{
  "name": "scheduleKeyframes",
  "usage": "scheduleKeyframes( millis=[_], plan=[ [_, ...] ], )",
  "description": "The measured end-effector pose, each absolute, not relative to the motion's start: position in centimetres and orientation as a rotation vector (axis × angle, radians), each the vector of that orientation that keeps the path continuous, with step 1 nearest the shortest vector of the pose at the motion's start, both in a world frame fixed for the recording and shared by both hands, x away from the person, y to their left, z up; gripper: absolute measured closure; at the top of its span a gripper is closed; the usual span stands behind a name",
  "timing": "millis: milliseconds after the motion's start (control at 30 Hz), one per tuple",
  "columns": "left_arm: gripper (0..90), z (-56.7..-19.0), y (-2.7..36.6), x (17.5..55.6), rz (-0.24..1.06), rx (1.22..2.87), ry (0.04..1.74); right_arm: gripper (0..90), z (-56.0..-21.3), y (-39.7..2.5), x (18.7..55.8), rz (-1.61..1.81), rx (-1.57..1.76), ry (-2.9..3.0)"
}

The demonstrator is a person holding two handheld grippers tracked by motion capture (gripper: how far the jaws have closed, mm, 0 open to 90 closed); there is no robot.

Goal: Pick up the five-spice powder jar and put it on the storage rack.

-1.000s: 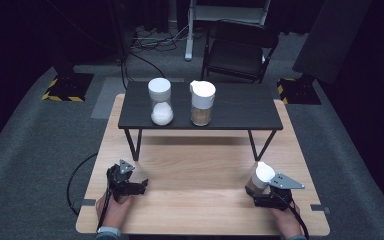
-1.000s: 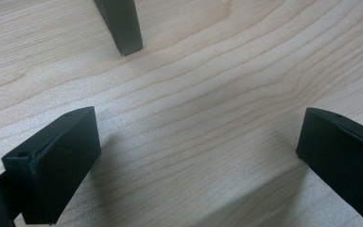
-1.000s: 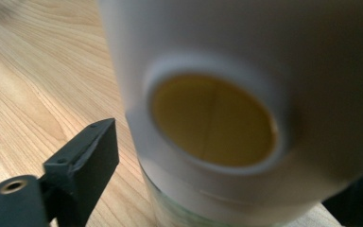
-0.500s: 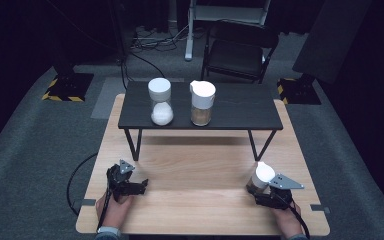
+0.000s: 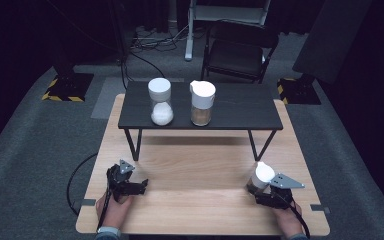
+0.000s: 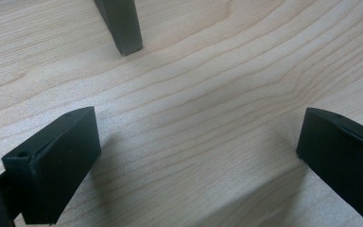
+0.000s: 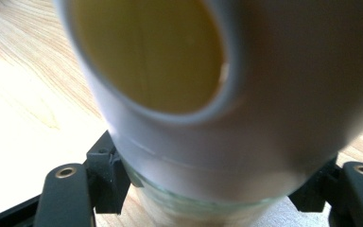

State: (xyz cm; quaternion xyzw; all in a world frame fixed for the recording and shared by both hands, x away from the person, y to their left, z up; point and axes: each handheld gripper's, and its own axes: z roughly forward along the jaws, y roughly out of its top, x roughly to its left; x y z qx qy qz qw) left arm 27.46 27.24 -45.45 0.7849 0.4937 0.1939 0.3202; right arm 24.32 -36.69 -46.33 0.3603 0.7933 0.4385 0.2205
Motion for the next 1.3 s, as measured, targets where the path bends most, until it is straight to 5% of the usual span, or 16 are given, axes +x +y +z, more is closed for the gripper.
scheduleKeyframes(
  millis=[1300],
  plan=[
    [0.1, -45.4, 27.2, 27.6, 0.513, 2.064, 1.301, 30.2, -41.7, -35.1, 27.2, 1.258, 0.973, 2.207]
  ],
)
